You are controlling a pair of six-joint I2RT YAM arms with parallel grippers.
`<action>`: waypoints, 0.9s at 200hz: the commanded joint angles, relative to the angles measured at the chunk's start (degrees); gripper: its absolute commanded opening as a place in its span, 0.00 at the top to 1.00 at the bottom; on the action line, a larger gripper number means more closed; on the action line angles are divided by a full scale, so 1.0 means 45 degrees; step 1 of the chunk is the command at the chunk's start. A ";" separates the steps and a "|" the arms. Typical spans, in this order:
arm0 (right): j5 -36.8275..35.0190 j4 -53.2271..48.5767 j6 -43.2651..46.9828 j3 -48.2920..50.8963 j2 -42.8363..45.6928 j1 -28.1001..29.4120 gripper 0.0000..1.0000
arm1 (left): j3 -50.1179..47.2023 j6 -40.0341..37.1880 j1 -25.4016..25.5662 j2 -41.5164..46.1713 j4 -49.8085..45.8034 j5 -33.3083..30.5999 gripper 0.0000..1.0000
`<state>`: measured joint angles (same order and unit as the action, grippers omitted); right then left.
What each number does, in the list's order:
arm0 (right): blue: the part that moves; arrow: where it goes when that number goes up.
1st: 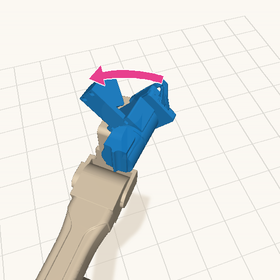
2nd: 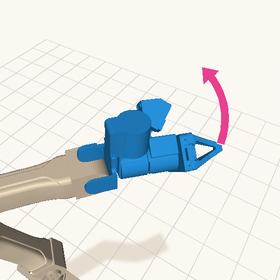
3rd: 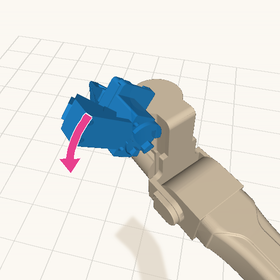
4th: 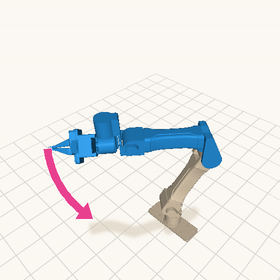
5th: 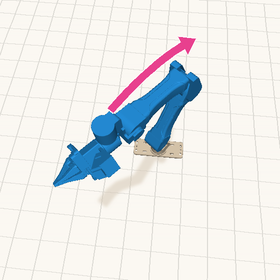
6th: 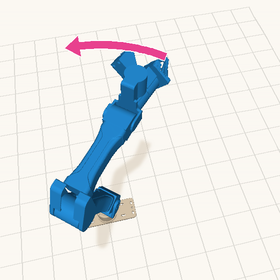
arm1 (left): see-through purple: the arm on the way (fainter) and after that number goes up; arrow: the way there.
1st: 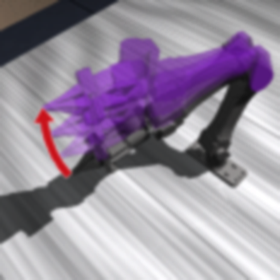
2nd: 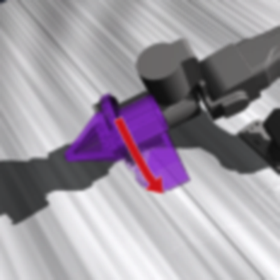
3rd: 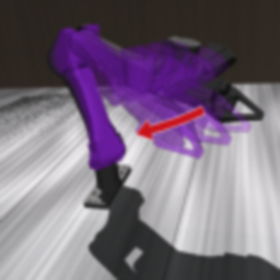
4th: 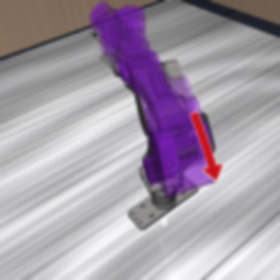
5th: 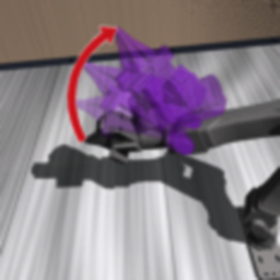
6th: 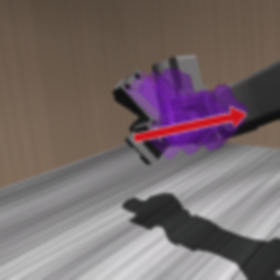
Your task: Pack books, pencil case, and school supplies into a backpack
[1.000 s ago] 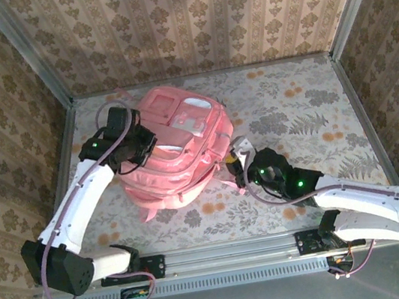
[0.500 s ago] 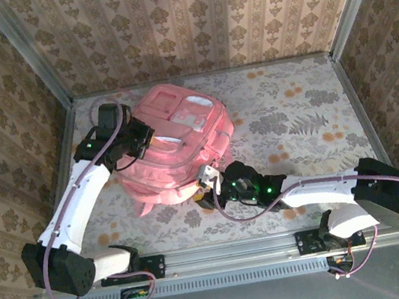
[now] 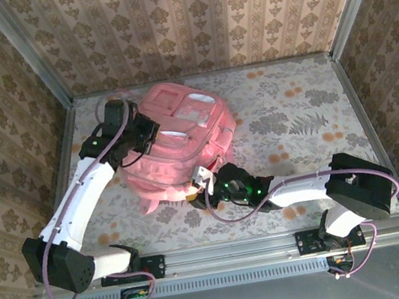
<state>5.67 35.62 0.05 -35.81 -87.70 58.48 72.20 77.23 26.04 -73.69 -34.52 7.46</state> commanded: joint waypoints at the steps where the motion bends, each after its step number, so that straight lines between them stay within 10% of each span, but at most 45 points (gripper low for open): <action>1: -0.0069 0.0904 -0.0036 -0.0147 -0.0158 0.0073 0.50 | 0.1103 0.0327 0.0472 0.0097 0.2261 -0.0073 1.00; 67: -0.1878 0.0603 -0.0012 -0.0300 -0.0466 -0.0103 0.56 | 0.1165 0.0571 0.1066 0.0028 0.2187 -0.0732 1.00; 180: -0.3784 0.0760 0.0143 -0.0279 -0.0553 -0.0354 1.00 | 0.0651 0.0396 0.0363 0.0396 0.1927 -0.0518 1.00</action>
<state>-7.01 37.56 0.23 -36.67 -91.44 57.58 73.80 78.94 29.17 -75.16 -33.43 3.66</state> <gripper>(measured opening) 0.068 0.061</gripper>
